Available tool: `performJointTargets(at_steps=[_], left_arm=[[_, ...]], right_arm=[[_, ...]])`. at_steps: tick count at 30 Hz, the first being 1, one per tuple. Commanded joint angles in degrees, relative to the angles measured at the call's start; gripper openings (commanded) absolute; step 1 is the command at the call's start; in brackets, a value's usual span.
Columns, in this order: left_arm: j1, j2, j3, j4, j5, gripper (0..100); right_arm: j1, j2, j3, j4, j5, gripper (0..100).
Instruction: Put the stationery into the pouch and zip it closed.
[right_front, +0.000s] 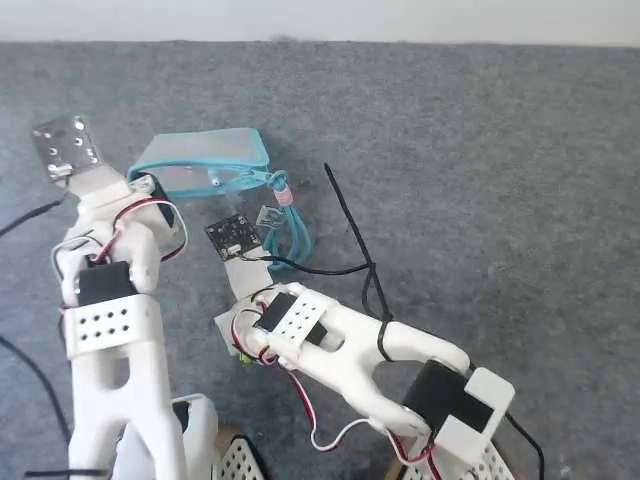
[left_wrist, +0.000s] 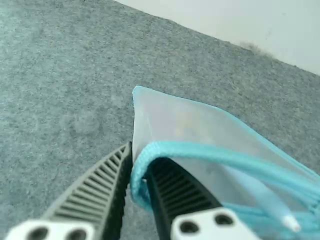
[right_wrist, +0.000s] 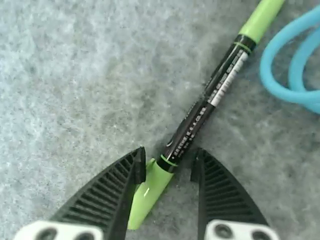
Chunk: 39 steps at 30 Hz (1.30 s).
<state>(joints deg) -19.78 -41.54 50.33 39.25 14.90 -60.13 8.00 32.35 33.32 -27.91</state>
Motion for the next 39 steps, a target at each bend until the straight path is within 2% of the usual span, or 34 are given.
performJointTargets(at_steps=[1,4,11,17,28,31,37,39], left_arm=[[-0.9,-0.4,-3.7,-2.6,0.9,1],[-0.9,-0.4,-3.6,-2.6,0.9,1],[-0.8,-0.4,-2.6,-2.6,0.9,1],[-0.4,-0.4,-0.4,-2.6,0.3,1],[14.7,-0.4,10.1,-2.3,-6.9,1],[18.1,-0.6,13.3,-1.6,-7.6,1],[19.4,-0.1,14.5,-2.4,-7.4,1],[16.1,0.0,13.1,-2.6,-7.4,1]], right_arm=[[1.4,0.0,-2.3,3.5,-0.4,9.9],[6.5,0.0,-2.3,5.7,-0.3,0.3],[20.5,-6.4,-2.2,14.5,7.1,0.7],[30.8,-20.7,-2.1,24.5,21.8,0.7],[35.1,-34.9,-2.3,45.7,40.4,0.7],[40.6,-38.7,-2.3,47.6,42.5,0.7],[53.1,-44.3,-1.9,48.1,49.0,0.7],[56.9,-44.4,-1.9,49.2,52.2,0.7]])
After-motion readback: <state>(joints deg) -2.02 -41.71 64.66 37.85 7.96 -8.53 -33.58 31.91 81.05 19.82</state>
